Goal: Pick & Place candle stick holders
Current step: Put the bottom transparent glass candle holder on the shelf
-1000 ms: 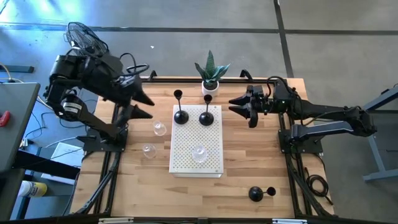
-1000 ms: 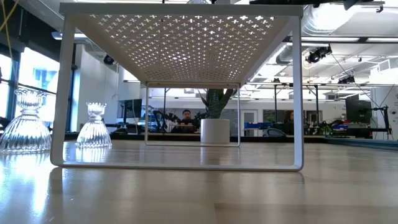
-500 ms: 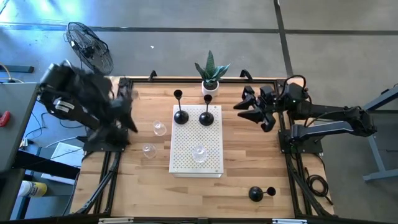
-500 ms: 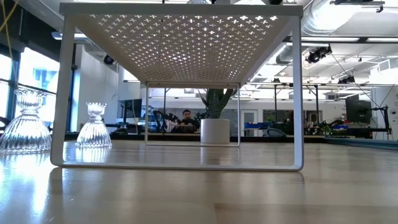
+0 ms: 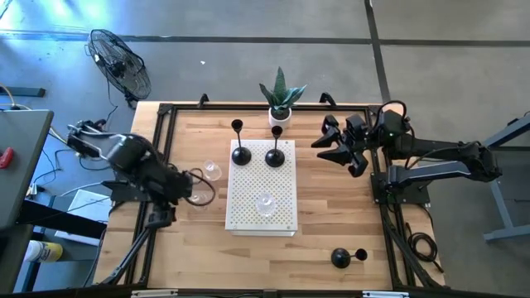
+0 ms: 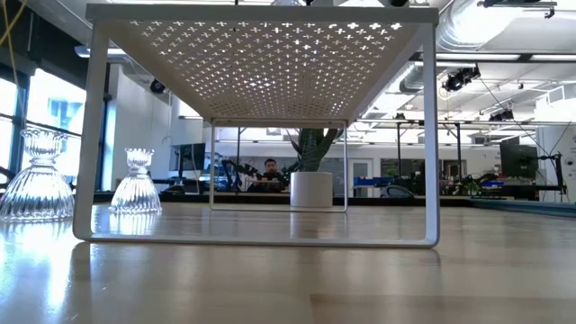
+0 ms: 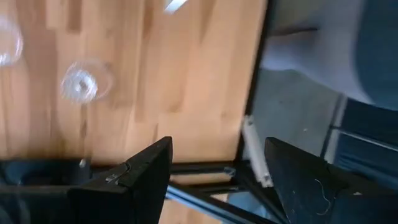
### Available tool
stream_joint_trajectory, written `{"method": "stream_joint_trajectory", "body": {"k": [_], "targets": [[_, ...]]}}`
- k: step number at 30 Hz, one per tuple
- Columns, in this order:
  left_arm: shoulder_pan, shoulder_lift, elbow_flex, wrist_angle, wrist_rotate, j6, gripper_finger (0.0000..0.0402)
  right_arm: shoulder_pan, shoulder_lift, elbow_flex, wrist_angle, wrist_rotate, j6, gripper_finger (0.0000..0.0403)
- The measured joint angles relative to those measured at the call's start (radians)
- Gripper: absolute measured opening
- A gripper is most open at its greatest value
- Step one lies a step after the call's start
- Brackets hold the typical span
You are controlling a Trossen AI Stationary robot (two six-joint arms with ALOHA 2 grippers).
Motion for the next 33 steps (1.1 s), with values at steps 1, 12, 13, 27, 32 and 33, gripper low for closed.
{"method": "stream_joint_trajectory", "body": {"k": [1, 12, 13, 27, 32, 33], "targets": [[0.0, 0.0, -0.027, -0.001, -0.008, -0.008, 0.025, 0.0, 0.0, 0.0, 0.0, 0.0, -0.015, 0.0154], [0.0, 0.0, -0.231, 0.0, -0.142, -0.032, 0.025, 0.0, 0.0, 0.0, -0.015, -0.011, -0.057, 0.0154], [0.0, 0.0, -0.249, 0.001, -0.155, -0.031, 0.025, 0.0, 0.0, 0.0, -0.015, -0.024, -0.047, 0.0154], [0.0, 0.002, -0.512, 0.22, -0.324, 0.206, 0.025, 0.069, 0.0, 0.0, -0.02, -0.057, -0.002, 0.0154], [0.0, 0.0, -0.547, 0.27, -0.375, 0.238, 0.025, 0.093, 0.0, 0.0, -0.021, -0.056, -0.002, 0.0154], [0.0, 0.0, -0.551, 0.269, -0.375, 0.24, 0.025, 0.097, 0.0, 0.0, -0.02, -0.056, -0.002, 0.0154]]}}
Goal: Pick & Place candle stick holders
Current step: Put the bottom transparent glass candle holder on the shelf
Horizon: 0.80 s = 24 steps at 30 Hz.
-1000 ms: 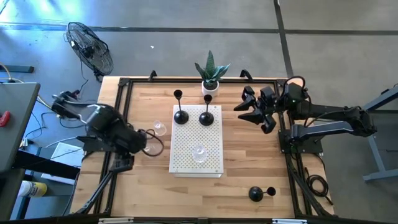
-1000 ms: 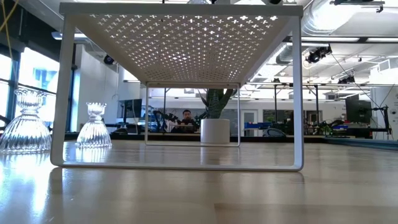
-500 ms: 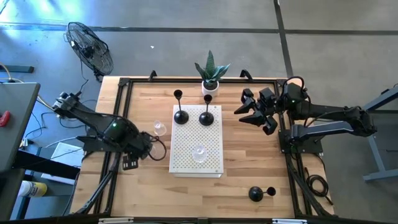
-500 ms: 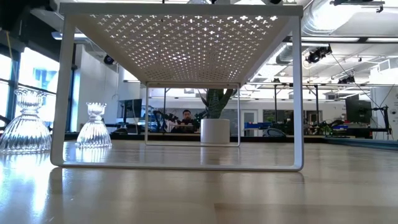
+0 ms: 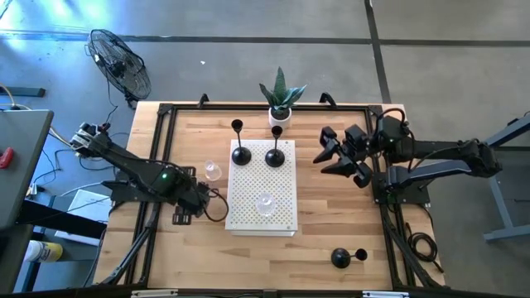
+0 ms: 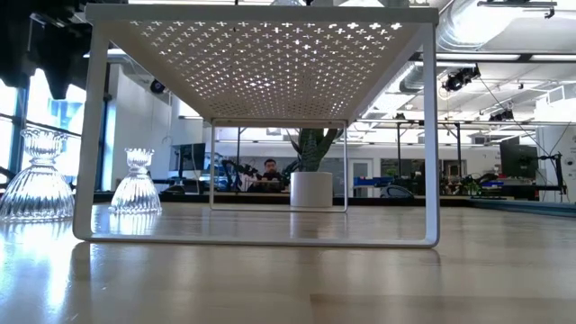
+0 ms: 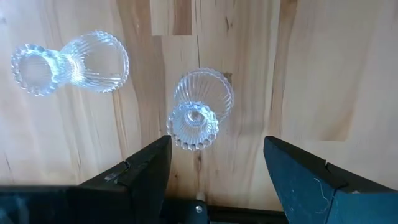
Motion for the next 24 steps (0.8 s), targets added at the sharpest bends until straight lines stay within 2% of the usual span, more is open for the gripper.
{"method": "stream_joint_trajectory", "body": {"k": [13, 18, 24], "targets": [[0.0, -0.001, -0.016, 0.064, 0.004, -0.044, 0.025, 0.011, 0.0, 0.0, -0.001, 0.012, 0.0, 0.0155], [0.0, 0.0, -0.07, 0.121, 0.062, -0.084, 0.025, 0.011, 0.0, 0.0, -0.001, 0.012, 0.0, 0.0156], [0.0, 0.0, -0.102, 0.129, 0.025, -0.085, 0.025, 0.011, 0.0, 0.0, -0.01, 0.012, 0.0, 0.0156]]}}
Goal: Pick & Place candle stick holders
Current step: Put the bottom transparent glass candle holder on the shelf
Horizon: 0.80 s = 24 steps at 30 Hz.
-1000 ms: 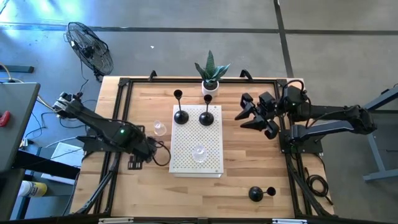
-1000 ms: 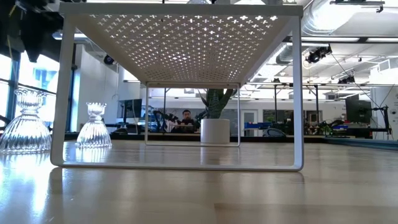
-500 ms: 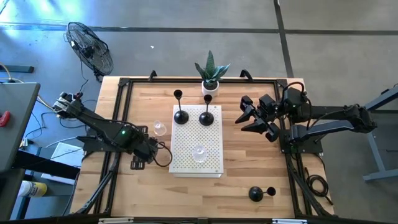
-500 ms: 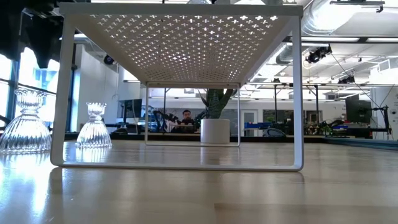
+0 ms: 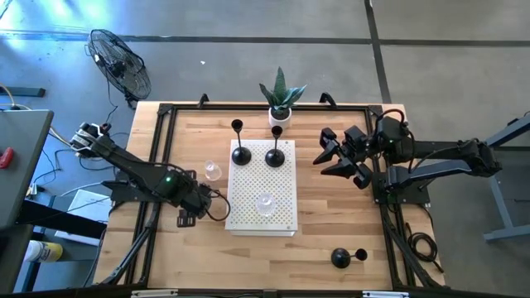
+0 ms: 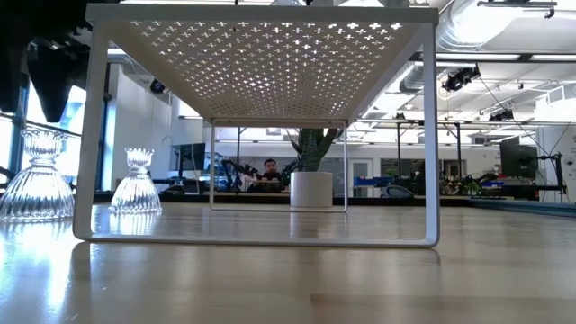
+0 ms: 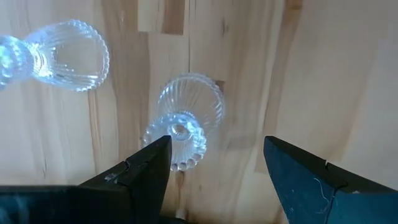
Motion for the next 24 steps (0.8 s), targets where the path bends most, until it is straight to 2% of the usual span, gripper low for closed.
{"method": "stream_joint_trajectory", "body": {"k": [6, 16, 24], "targets": [[0.0, 0.0, -0.037, 0.007, 0.017, -0.004, 0.025, 0.0, 0.0, 0.0, -0.015, 0.003, 0.0, 0.0156], [0.0, 0.0, -0.131, 0.167, 0.021, -0.012, 0.025, 0.0, 0.0, 0.0, -0.057, 0.038, 0.0, 0.0156], [0.0, -0.001, -0.158, 0.193, -0.057, -0.036, 0.0247, 0.0, 0.0, 0.0, -0.058, 0.049, -0.032, 0.0156]]}}
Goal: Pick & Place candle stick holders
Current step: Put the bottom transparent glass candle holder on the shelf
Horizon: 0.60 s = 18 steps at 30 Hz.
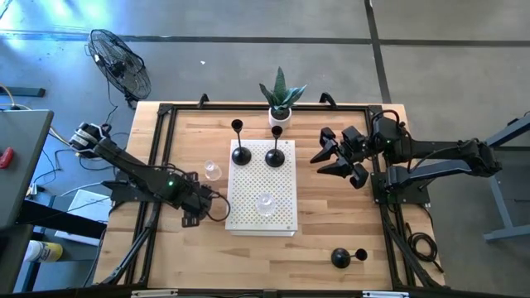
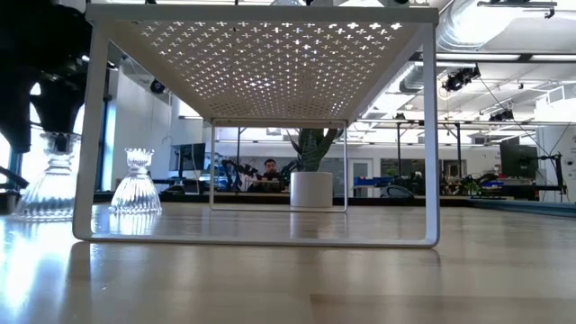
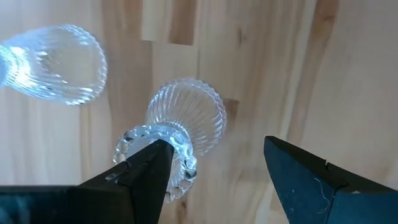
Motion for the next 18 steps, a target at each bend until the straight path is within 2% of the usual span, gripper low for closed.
{"method": "stream_joint_trajectory", "body": {"k": [3, 6, 14, 18], "targets": [[0.0, 0.0, -0.002, 0.012, -0.022, 0.016, 0.0228, 0.0, 0.0, 0.0, 0.0, 0.0, -0.002, 0.0156], [0.0, 0.003, -0.002, 0.014, -0.036, 0.028, 0.0188, 0.0, 0.0, 0.0, 0.0, 0.0, -0.002, 0.0156], [0.0, 0.003, 0.0, 0.04, -0.049, 0.032, 0.0029, 0.0, 0.0, 0.0, -0.029, 0.0, -0.002, 0.0156], [0.0, 0.003, -0.001, 0.052, -0.041, 0.037, 0.003, 0.0, 0.0, 0.0, -0.066, 0.0, -0.002, 0.0156]]}}
